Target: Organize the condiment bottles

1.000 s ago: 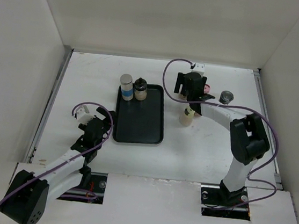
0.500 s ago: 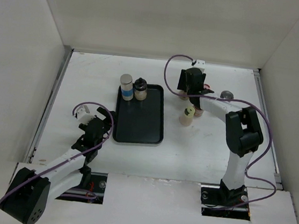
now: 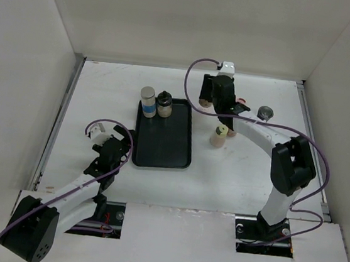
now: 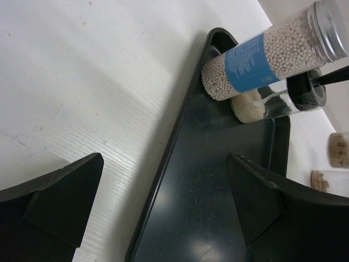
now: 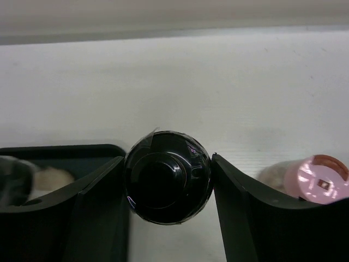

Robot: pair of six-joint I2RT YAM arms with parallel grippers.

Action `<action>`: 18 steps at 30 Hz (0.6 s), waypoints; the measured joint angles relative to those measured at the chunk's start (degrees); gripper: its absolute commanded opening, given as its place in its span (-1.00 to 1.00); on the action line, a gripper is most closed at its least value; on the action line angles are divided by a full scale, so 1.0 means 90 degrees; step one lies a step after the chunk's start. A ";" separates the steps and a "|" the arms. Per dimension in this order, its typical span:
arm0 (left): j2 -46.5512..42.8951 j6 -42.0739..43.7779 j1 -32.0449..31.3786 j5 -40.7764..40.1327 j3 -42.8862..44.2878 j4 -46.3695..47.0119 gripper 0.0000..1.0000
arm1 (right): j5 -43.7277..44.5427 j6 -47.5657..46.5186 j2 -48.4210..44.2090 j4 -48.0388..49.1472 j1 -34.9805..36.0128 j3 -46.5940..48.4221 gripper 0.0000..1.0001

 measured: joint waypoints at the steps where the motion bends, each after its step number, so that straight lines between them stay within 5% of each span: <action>1: -0.0010 0.0002 0.0000 0.0000 0.0000 0.0000 1.00 | 0.0000 -0.0027 -0.0044 0.0019 0.0131 0.0061 -0.06; 9: -0.0342 0.0012 0.0007 0.0000 -0.0034 0.0002 1.00 | -0.0078 -0.0112 0.0493 0.0228 0.1078 0.0831 -0.05; 18: -0.0277 0.0012 0.0007 0.0024 -0.0049 0.0002 1.00 | -0.0146 -0.0061 0.1333 0.0085 0.1173 0.0976 0.03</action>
